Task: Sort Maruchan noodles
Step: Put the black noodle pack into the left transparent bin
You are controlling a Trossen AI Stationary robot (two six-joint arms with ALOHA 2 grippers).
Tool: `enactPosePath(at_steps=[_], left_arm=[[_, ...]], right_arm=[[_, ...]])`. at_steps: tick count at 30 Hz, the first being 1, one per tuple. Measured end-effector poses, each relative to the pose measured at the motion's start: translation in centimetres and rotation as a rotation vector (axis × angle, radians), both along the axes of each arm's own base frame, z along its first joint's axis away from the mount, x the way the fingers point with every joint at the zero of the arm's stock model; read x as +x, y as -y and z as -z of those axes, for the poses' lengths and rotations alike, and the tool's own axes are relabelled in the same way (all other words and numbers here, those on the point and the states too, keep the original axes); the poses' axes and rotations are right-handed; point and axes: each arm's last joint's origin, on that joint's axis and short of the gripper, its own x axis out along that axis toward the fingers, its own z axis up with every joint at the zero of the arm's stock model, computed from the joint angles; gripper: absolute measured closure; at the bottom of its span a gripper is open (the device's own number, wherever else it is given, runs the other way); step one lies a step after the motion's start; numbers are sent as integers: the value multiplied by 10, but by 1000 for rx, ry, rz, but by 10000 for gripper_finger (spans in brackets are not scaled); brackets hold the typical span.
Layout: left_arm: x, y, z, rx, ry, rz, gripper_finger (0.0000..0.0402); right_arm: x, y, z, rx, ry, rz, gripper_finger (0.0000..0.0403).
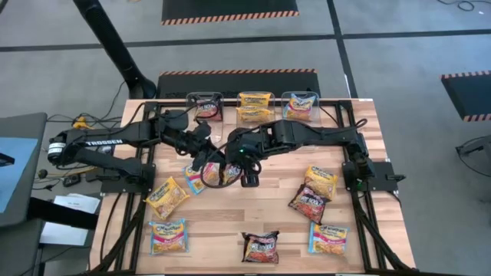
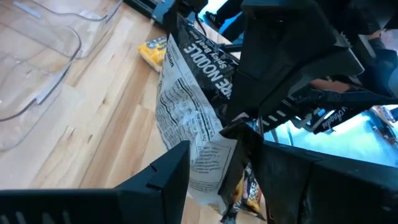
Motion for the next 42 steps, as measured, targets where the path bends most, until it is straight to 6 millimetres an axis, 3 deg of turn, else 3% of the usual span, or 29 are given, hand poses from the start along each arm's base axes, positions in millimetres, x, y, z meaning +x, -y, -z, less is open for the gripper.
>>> enactPosePath(at_steps=[11, 32, 42], left_arm=[[-1, 3, 0, -39, 3, 89, 244], [1, 3, -3, -34, 35, 84, 247], [1, 3, -3, -9, 36, 68, 343]], right_arm=[[0, -1, -7, 5, 40, 5, 400], [7, 2, -13, 55, 131, 62, 400], [7, 3, -13, 59, 129, 71, 400]])
